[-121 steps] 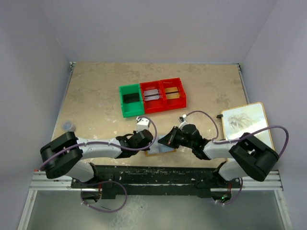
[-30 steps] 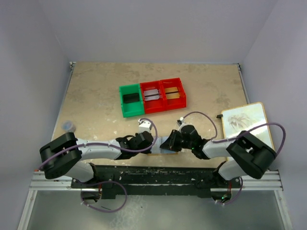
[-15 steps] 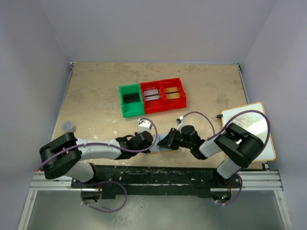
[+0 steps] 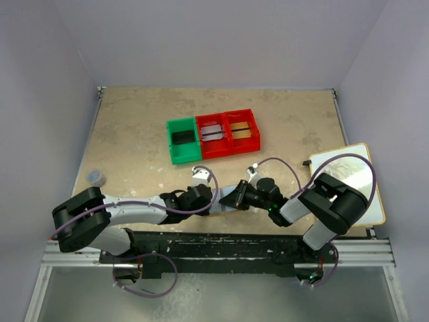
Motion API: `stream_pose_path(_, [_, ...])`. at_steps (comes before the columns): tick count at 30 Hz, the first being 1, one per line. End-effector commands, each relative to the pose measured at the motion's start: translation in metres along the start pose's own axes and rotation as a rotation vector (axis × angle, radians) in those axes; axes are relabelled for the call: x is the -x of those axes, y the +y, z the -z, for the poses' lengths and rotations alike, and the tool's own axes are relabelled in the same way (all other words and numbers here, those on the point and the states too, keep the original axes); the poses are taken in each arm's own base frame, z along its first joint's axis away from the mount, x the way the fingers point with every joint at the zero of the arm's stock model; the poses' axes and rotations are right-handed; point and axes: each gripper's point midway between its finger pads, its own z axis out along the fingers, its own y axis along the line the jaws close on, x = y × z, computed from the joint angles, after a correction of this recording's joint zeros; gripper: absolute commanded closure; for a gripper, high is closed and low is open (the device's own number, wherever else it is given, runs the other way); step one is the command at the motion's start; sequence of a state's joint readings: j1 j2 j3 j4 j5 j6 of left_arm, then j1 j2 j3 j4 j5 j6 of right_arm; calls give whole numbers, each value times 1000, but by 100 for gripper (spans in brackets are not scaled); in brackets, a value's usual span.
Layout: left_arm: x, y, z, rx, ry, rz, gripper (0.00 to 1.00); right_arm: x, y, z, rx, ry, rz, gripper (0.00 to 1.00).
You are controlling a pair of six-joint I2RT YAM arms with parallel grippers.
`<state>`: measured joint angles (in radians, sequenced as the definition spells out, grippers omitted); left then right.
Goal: Take the credit cards out of the card holder
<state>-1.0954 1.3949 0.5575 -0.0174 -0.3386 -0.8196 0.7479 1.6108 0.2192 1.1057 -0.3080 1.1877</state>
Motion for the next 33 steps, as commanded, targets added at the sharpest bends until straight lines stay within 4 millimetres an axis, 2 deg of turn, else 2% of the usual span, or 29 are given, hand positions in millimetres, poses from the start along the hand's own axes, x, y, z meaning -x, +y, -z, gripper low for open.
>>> stream_pose_path(1, [-16, -7, 2, -52, 59, -16, 85, 0, 38, -2, 142, 28, 30, 85])
stream_pose_path(4, [-18, -9, 1, -62, 70, -23, 89, -2, 34, -5, 120, 28, 28, 84])
stream_pose_path(13, [-20, -10, -1, -65, 80, -31, 94, 1, 14, -17, -29, 29, 10, 81])
stream_pose_path(17, [-22, -10, -3, -64, 86, -31, 95, 0, -4, -21, -153, 22, -10, 79])
stream_pose_path(24, [-24, -5, -3, -46, 88, -33, 98, -3, -33, -14, -277, 7, -21, 75])
stream_pose_path(30, [-28, 2, -6, -15, 94, -40, 100, -9, -26, -16, -224, 45, 33, 75])
stream_pose_path(33, [-28, 3, -6, -10, 92, -37, 100, -15, -3, -12, -78, 67, 68, 79])
